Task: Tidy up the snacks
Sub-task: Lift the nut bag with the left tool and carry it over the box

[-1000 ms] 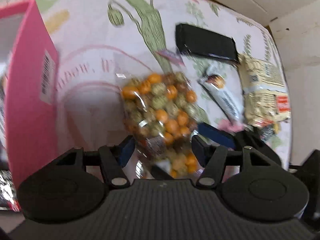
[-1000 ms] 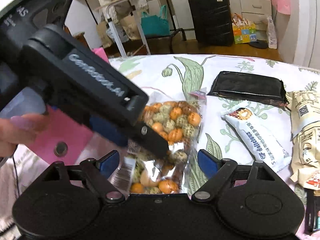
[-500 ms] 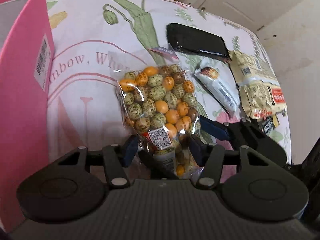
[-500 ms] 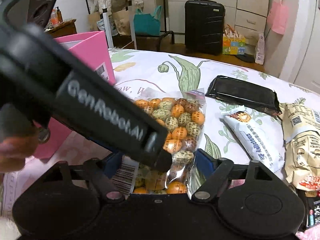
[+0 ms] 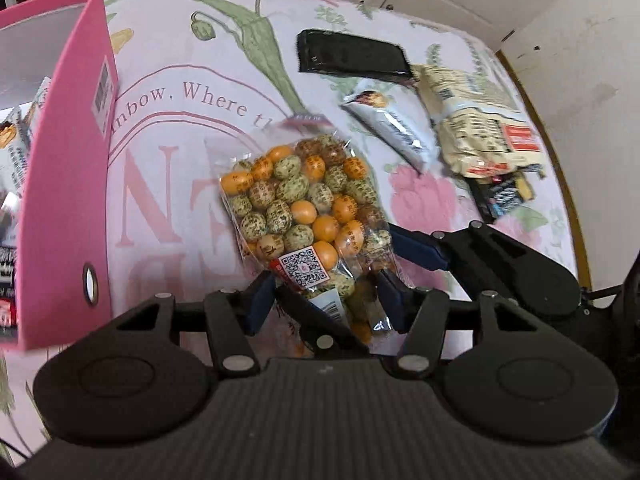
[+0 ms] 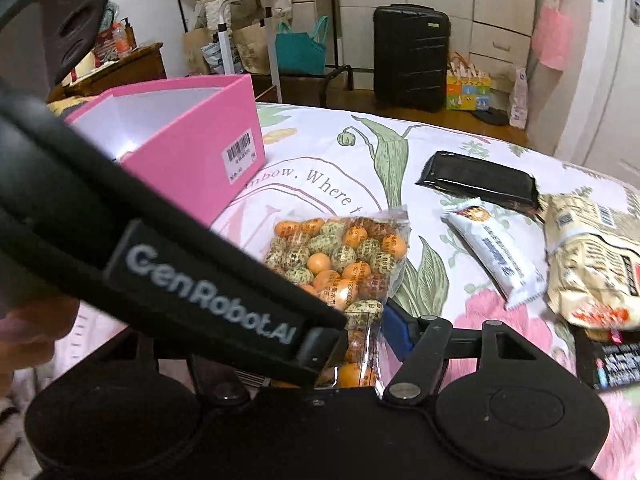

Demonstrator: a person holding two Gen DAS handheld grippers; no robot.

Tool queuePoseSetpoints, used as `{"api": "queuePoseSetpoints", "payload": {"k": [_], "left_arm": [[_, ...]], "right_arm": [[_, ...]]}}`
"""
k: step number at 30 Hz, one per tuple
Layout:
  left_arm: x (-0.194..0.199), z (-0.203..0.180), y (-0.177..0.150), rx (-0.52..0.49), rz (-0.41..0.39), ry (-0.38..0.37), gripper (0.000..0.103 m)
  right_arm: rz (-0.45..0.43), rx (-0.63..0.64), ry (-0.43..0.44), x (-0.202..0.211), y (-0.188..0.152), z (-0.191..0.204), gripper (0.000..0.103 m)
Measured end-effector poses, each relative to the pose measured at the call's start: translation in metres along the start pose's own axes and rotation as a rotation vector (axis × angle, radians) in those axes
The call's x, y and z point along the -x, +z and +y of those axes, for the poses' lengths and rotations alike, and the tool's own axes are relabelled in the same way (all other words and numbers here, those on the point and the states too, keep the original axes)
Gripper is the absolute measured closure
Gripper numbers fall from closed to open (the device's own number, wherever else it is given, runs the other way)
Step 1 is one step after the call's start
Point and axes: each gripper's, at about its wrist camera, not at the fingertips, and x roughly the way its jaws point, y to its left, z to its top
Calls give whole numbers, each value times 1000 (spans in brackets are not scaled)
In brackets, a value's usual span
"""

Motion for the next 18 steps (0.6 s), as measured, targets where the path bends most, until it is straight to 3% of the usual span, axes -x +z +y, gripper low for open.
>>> {"api": "queuePoseSetpoints", "payload": {"k": [14, 18], "left_arm": [[58, -37, -29, -18, -8, 5, 48], [81, -45, -41, -26, -48, 4, 48]], "right_arm": [[-25, 20, -5, 60, -3, 20, 34], [-54, 28, -17, 82, -4, 30, 34]]}}
